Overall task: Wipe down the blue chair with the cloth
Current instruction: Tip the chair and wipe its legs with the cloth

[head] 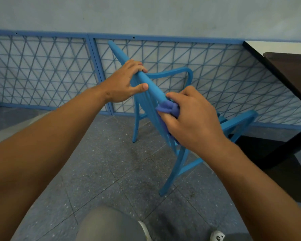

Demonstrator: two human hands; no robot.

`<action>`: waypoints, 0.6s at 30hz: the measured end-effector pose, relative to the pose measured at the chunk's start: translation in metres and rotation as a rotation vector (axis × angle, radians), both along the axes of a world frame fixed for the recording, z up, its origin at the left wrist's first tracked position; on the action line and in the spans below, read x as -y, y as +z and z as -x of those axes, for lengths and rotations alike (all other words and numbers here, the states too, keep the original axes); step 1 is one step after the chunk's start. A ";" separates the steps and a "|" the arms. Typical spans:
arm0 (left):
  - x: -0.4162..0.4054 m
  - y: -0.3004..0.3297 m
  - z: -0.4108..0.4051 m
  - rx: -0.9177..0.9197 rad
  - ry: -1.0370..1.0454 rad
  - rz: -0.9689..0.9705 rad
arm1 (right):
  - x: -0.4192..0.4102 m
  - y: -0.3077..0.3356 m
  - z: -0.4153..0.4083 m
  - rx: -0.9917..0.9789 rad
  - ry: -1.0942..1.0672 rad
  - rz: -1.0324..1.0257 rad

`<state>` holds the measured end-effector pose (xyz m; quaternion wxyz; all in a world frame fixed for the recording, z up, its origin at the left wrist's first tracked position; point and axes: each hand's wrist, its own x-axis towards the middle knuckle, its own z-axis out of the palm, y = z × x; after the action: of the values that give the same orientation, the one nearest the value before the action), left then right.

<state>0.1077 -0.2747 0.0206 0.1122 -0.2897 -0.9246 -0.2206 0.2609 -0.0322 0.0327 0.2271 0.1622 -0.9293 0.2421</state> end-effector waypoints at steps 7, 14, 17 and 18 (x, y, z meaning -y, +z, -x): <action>0.006 0.009 0.015 0.022 0.018 0.029 | 0.028 0.034 0.028 0.214 -0.131 -0.324; -0.002 0.016 0.000 -0.068 0.042 0.116 | 0.005 0.028 0.027 0.159 0.044 -0.316; -0.007 0.013 -0.008 -0.110 0.033 0.088 | -0.012 0.025 0.024 0.132 0.098 -0.370; -0.009 0.011 -0.012 -0.127 0.044 0.086 | -0.018 0.024 0.022 0.125 0.121 -0.379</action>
<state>0.1197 -0.2657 0.0318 0.1628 -0.2875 -0.9303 -0.1594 0.2392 -0.0138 0.0569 0.1194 0.2423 -0.9590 0.0859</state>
